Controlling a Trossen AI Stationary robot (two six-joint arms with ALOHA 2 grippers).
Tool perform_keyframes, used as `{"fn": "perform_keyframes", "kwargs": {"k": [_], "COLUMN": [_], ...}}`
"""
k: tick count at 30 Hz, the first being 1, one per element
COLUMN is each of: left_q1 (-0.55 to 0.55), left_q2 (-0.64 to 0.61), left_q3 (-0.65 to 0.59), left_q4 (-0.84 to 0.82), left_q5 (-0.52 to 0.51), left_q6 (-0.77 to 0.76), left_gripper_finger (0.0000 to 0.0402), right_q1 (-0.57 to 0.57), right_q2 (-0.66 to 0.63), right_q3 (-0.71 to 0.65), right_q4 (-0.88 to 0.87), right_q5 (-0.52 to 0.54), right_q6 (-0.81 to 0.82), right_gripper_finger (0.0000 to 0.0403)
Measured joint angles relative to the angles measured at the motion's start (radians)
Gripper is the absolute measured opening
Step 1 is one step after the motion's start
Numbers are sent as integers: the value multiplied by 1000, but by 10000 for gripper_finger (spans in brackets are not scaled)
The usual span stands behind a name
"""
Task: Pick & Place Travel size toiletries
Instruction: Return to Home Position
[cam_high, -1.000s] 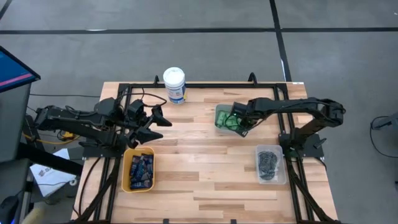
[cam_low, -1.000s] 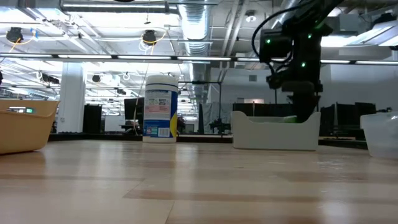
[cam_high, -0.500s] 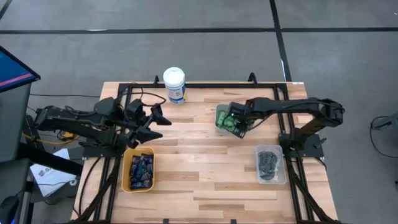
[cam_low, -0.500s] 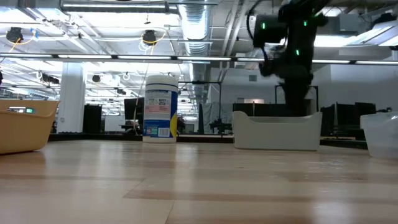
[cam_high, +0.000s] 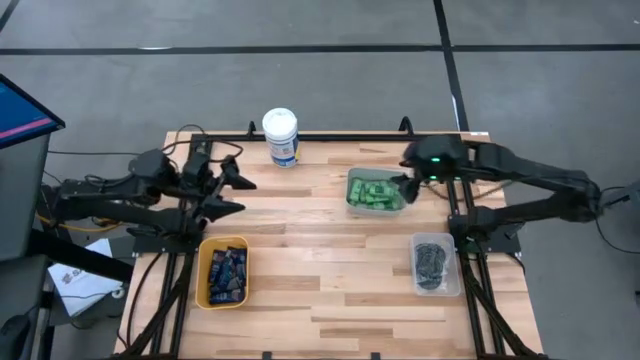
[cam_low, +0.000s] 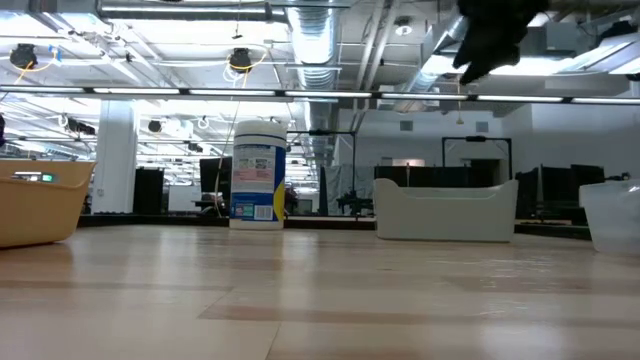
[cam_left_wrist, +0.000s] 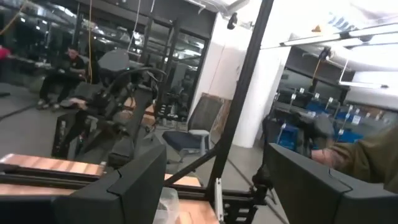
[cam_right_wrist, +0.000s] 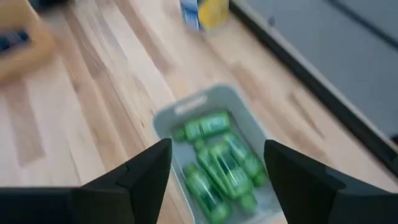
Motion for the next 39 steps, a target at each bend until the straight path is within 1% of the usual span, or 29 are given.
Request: {"fn": "perform_keyframes", "kwargs": {"k": [3,5,7,10,13,14,15,18,22,26,27,29,30,31,33,37,39], "left_q1": [0,0,0,0,0,0,0,0,0,0,0,0,0,0,0,0,0], "left_q2": [-59,-111,-160,-237,-310,-334,-357,-424,-515,-599,-619,-658,-666,-666,-660,-653,-651], "left_q3": [-34,-82,-141,-233,-317,-344,-369,-438,-517,-583,-597,-630,-645,-659,-681,-736,-744], "left_q4": [-11,-15,-14,-10,-5,-2,-2,3,13,14,16,14,20,25,19,56,60], "left_q5": [0,-18,-52,-97,-108,-108,-108,-103,-99,-98,-98,-98,-98,-96,-94,-93,-93], "left_q6": [41,42,34,9,2,3,2,2,-15,-26,-28,-46,-58,-68,-82,-111,-122], "left_gripper_finger": [270,270,270,270,270,270,270,270,270,270,270,270,270,270,270,270,270], "right_q1": [3,10,21,47,79,90,101,129,166,192,198,208,210,213,221,237,243], "right_q2": [-135,-225,-302,-423,-552,-593,-632,-742,-886,-1004,-1000,-1001,-994,-981,-974,-984,-987], "right_q3": [-88,-157,-232,-339,-421,-446,-472,-546,-639,-724,-743,-763,-769,-783,-828,-915,-968], "right_q4": [70,125,168,240,304,319,332,400,452,516,552,546,573,607,603,737,758], "right_q5": [0,0,-1,-21,-26,-27,-26,-27,-27,-27,-27,-27,-27,-27,-27,-27,-27], "right_q6": [-2,8,21,38,40,40,40,41,40,47,44,43,43,45,62,84,107], "right_gripper_finger": [226,199,164,99,31,16,9,15,2,1,1,1,1,1,1,0,0]}}
